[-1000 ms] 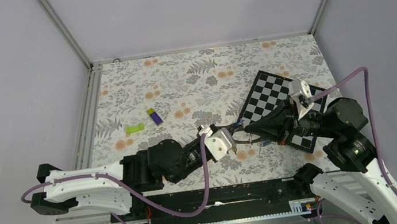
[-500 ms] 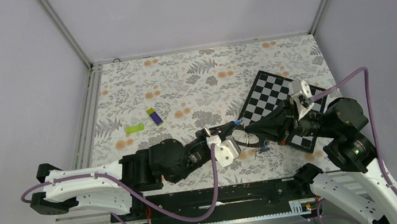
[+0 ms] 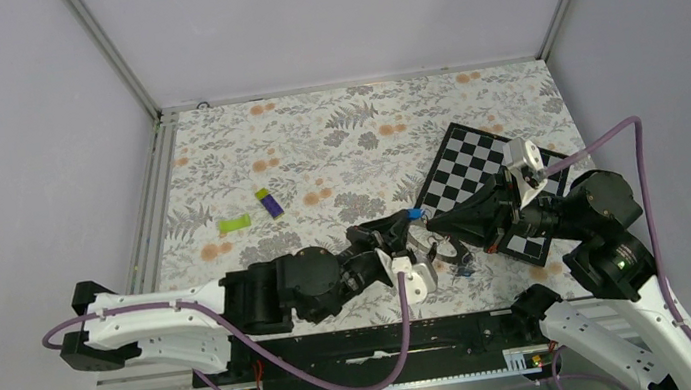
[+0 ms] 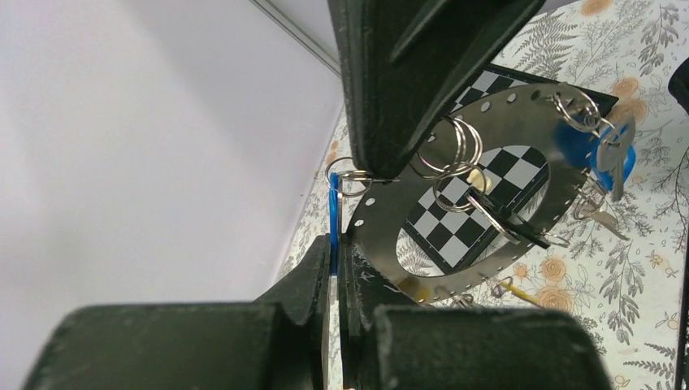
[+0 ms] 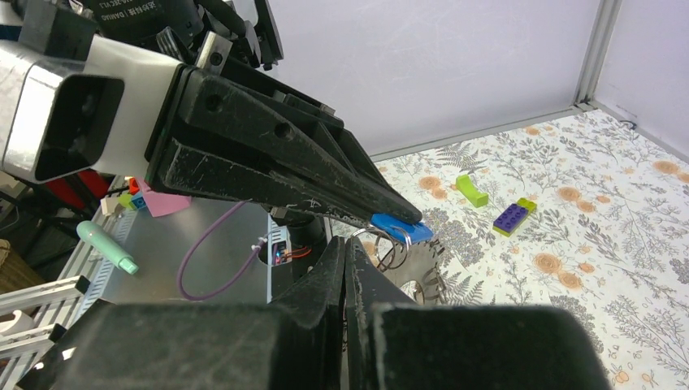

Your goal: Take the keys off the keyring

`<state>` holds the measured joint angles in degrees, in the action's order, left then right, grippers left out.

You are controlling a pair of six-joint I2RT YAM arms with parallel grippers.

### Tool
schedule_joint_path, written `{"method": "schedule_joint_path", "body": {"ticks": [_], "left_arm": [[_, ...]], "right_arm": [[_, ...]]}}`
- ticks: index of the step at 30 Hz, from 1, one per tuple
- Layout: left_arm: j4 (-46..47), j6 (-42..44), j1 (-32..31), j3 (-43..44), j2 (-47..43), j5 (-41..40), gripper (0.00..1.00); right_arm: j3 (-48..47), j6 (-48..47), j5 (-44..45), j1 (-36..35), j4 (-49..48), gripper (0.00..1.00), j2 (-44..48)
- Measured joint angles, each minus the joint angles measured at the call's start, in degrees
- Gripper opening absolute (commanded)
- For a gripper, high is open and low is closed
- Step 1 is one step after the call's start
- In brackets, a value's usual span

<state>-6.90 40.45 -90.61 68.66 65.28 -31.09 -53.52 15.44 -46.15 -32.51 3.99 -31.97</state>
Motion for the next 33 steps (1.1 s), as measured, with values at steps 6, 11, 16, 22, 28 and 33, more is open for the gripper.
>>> {"method": "schedule_joint_path", "body": {"ticks": [6, 11, 16, 22, 28, 33], "left_arm": [[-0.5, 1.4, -1.1, 0.4, 0.5, -0.9, 0.00], [-0.6, 1.7, -1.9, 0.7, 0.5, -2.0, 0.00], [-0.6, 1.8, -2.6, 0.8, 0.5, -2.5, 0.00], [-0.6, 1.8, -3.3, 0.8, 0.5, -2.5, 0.00], [-0.6, 1.8, -4.0, 0.8, 0.5, -2.5, 0.00], [-0.7, 1.8, -4.6, 2.1, 0.4, -2.4, 0.00]], "right_arm": [[0.0, 0.0, 0.0, 0.0, 0.0, 0.00, 0.2], [0.0, 0.0, 0.0, 0.0, 0.1, 0.00, 0.3], [-0.1, -0.3, 0.0, 0.0, 0.9, 0.00, 1.2], [-0.1, -0.3, 0.2, 0.0, 0.9, 0.00, 2.6], [-0.1, -0.3, 0.2, 0.0, 0.9, 0.00, 3.2], [-0.1, -0.2, 0.2, 0.0, 0.9, 0.00, 3.7]]}}
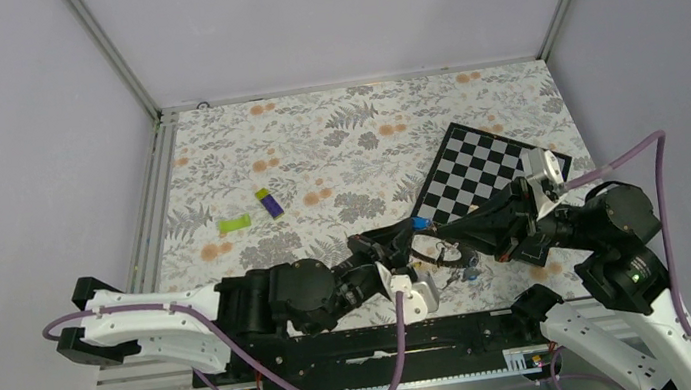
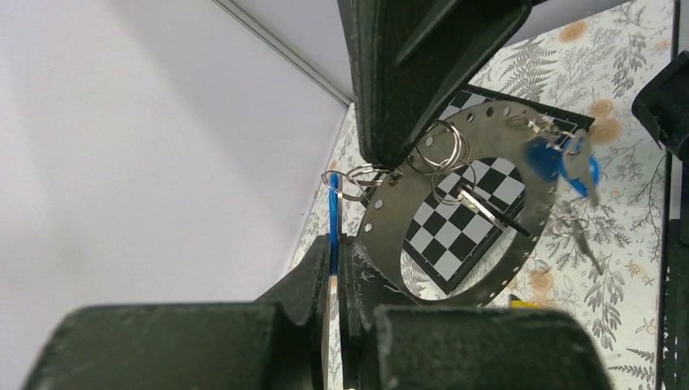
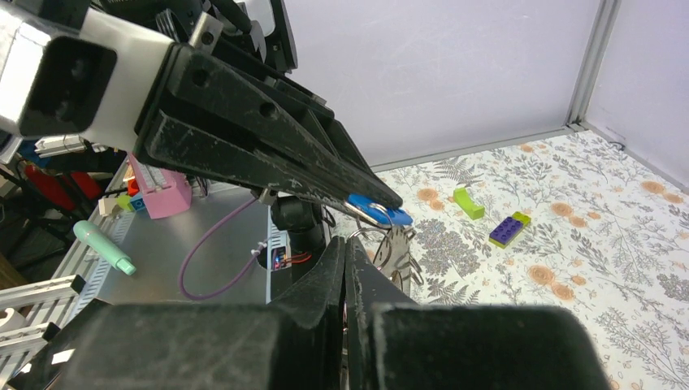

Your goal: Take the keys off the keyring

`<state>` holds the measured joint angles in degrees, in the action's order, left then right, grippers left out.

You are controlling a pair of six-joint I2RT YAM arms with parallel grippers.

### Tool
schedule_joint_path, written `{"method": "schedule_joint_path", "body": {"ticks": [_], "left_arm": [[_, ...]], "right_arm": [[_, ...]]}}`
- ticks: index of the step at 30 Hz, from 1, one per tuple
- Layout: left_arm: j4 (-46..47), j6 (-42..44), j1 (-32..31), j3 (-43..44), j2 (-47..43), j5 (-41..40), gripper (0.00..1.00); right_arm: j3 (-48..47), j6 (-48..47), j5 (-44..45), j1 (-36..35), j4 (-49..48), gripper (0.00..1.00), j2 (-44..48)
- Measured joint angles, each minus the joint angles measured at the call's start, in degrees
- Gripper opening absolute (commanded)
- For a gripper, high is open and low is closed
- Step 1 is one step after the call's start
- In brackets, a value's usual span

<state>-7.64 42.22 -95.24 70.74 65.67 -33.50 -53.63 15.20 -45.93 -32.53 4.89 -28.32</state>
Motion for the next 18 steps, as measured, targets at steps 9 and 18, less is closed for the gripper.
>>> {"method": "schedule_joint_path", "body": {"ticks": [9, 18], "left_arm": [[-0.7, -0.1, -1.4, 1.4, -0.5, 0.4, 0.00], [-3.5, -0.3, -2.3, 1.6, -0.5, 0.9, 0.00]], "right_arm": [[0.0, 0.5, 0.0, 0.0, -0.9, 0.00, 0.6], [0.0, 1.6, 0.0, 0.0, -3.1, 0.13, 0.9]]}}
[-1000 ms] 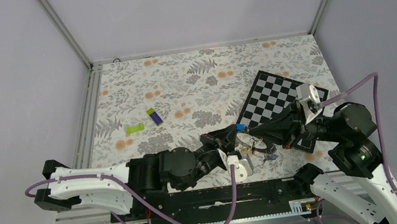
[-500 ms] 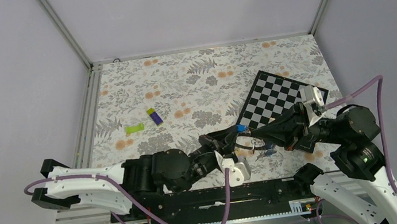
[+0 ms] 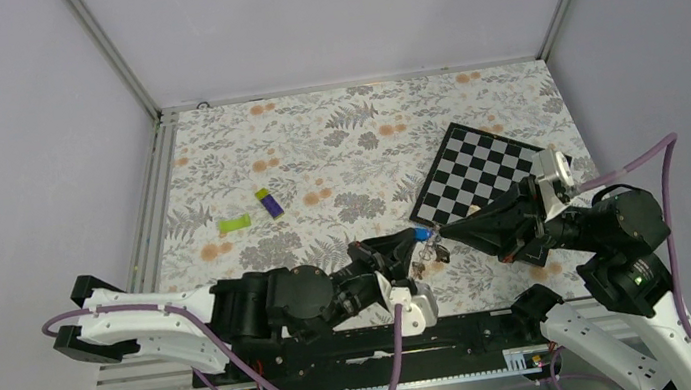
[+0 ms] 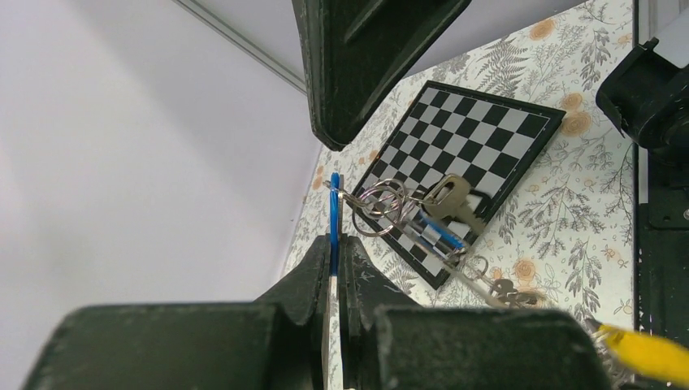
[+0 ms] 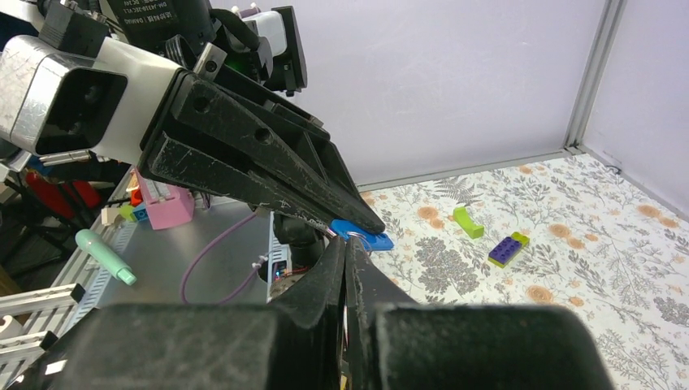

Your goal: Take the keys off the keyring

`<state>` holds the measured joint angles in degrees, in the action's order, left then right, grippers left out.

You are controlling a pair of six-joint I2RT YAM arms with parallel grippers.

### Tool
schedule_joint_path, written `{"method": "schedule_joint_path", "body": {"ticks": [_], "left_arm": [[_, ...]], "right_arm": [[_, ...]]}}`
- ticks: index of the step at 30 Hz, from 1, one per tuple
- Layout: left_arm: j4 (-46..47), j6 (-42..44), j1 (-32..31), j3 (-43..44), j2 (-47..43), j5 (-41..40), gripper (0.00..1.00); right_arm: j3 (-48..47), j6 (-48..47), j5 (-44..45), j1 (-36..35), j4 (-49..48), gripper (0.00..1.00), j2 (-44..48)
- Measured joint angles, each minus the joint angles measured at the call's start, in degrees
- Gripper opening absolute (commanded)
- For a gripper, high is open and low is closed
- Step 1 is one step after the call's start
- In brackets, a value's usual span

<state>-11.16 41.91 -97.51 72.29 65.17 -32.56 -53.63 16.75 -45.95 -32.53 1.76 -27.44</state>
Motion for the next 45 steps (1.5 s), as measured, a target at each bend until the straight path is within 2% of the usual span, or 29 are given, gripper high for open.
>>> {"method": "schedule_joint_path", "body": {"ticks": [1, 5, 11, 27, 35, 40, 45], "left_arm": [[-0.1, 0.0, -0.1, 0.1, 0.0, 0.0, 0.00], [-1.3, -0.2, -0.2, 1.1, 0.2, -0.3, 0.00], [-1.6, -0.3, -0.3, 2.8, 1.4, -2.5, 0.00], [-2.2, -1.0, -0.3, 3.8, 2.6, -3.5, 0.00], [-2.3, -1.3, -0.4, 3.8, 2.6, -3.0, 0.00], [-2.3, -1.3, -0.4, 3.8, 2.6, -3.0, 0.00], [-2.4, -1.3, -0.4, 3.8, 2.6, -3.0, 0.00]], "right_arm": [[0.0, 0.0, 0.0, 0.0, 0.0, 0.22, 0.0], [0.0, 0.5, -0.2, 0.0, 0.0, 0.38, 0.0], [0.0, -0.7, -0.5, 0.0, 1.0, 0.49, 0.1], [1.4, -5.9, -0.2, 0.0, 4.3, 0.52, -0.1], [2.5, -5.8, -0.7, 0.0, 3.4, 0.44, -1.3], [2.9, -4.3, -2.7, 0.0, 2.0, 0.23, -1.7], [3.1, -3.6, -3.2, 0.0, 1.5, 0.08, -1.7]]}}
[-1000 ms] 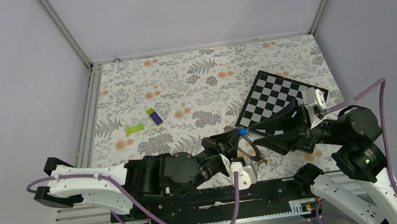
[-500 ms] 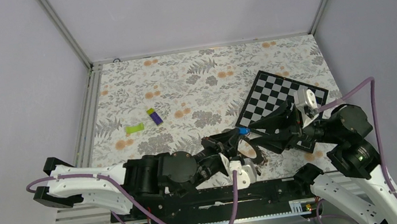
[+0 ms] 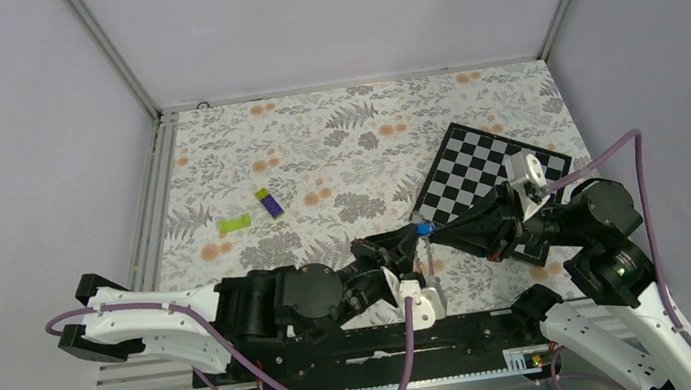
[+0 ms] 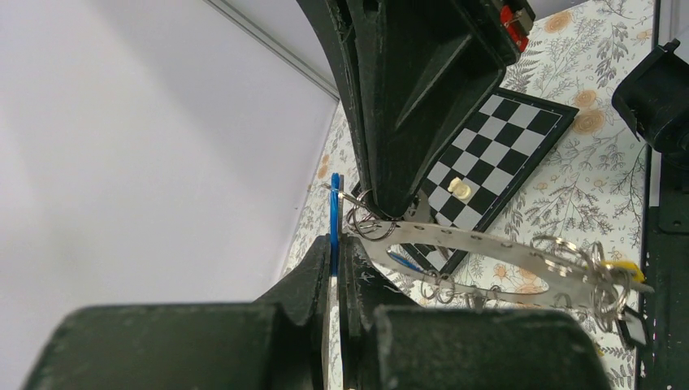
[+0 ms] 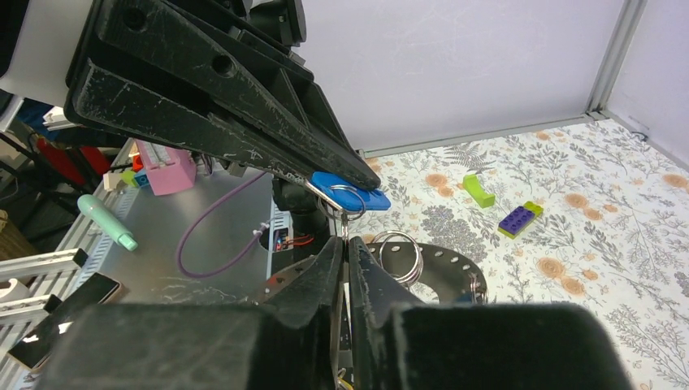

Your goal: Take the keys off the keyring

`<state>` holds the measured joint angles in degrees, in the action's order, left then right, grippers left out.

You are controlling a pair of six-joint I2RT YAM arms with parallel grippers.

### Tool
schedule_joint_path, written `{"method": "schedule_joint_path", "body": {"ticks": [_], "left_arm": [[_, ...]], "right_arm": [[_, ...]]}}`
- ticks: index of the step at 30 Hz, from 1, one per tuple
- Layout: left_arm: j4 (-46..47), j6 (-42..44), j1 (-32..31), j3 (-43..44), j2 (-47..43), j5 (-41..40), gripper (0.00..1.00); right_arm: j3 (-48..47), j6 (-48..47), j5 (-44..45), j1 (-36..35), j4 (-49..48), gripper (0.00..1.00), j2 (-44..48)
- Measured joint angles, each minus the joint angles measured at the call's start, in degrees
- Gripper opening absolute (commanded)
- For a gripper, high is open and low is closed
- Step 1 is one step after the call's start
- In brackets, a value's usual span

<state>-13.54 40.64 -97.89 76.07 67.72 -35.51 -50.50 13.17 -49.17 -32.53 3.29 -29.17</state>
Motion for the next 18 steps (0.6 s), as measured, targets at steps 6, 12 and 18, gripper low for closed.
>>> {"method": "schedule_joint_path", "body": {"ticks": [6, 12, 18], "left_arm": [[0.0, 0.0, 0.0, 0.0, 0.0, 0.0, 0.00], [0.0, 0.0, 0.0, 0.0, 0.0, 0.0, 0.00], [0.1, 0.0, 0.0, 0.0, 0.0, 0.0, 0.00]], "right_arm": [[0.0, 0.1, 0.1, 0.0, 0.0, 0.00, 0.0], [0.0, 0.1, 0.1, 0.0, 0.0, 0.00, 0.0], [-0.1, 0.2, 0.1, 0.0, 0.0, 0.00, 0.1]]}}
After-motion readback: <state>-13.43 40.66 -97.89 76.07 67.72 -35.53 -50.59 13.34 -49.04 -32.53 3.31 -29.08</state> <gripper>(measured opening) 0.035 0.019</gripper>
